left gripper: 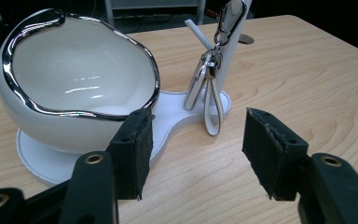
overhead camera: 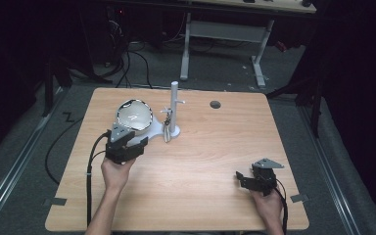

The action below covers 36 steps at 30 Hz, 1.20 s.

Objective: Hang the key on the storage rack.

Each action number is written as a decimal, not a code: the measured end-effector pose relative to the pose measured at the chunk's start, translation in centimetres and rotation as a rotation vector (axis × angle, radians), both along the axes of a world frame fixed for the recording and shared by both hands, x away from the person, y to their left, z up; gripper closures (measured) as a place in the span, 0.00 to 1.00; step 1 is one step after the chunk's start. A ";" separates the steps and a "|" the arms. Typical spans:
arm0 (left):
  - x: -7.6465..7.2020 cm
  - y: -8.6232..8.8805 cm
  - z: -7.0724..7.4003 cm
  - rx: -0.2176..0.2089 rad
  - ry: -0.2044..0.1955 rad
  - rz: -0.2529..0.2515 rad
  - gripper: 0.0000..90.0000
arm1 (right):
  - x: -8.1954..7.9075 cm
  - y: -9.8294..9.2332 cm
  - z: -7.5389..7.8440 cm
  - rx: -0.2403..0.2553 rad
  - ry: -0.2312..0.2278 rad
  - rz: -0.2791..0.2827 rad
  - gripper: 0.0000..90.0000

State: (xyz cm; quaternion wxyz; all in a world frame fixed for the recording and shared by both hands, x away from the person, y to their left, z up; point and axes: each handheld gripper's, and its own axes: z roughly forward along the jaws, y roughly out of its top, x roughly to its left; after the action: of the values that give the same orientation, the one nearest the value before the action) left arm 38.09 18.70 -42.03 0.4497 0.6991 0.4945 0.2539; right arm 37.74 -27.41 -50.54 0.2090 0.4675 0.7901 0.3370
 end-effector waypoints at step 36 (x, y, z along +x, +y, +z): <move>-2.4 1.1 -0.4 -0.056 -0.009 -0.013 0.48 | 0.0 0.0 0.0 0.000 0.000 0.000 0.28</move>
State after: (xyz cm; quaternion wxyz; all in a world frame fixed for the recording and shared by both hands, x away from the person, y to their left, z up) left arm 35.65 19.79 -42.40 0.4732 0.6880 0.4950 0.2403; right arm 37.74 -27.41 -50.54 0.2091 0.4674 0.7901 0.3371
